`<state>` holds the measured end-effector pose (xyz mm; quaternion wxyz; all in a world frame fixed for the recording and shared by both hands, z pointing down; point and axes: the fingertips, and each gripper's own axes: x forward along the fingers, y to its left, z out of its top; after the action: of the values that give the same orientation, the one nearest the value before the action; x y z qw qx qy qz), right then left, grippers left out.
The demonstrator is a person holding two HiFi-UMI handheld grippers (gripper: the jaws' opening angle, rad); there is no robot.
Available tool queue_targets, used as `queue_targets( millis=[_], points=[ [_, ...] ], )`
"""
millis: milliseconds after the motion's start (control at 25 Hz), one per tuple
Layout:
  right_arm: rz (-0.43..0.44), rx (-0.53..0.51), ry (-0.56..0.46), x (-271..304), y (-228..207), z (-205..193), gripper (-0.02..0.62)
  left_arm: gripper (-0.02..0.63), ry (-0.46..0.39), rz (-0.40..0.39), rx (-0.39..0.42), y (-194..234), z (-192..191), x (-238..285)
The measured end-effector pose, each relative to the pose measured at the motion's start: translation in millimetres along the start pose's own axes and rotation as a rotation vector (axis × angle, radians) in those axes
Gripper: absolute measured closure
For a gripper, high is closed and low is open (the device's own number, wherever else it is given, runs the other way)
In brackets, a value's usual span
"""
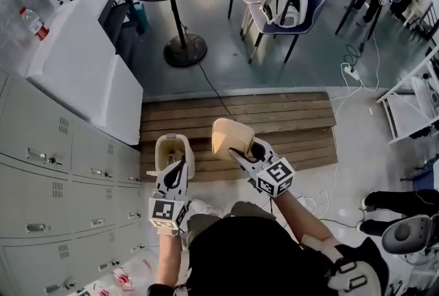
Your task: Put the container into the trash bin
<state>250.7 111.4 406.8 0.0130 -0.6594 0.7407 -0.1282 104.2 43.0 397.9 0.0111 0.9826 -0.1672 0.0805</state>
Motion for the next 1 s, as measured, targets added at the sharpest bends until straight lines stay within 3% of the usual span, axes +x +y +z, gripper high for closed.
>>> queue_targets(
  millis=[640,1000],
  points=[
    [0.166,-0.083,0.119,166,95,-17,0.371,0.597,0.011,0.184,-0.074,154,-40,-78],
    [0.223,-0.154,0.18,224,141,-39,0.371,0.598,0.033,0.247,-0.101,205,-60,-116]
  ],
)
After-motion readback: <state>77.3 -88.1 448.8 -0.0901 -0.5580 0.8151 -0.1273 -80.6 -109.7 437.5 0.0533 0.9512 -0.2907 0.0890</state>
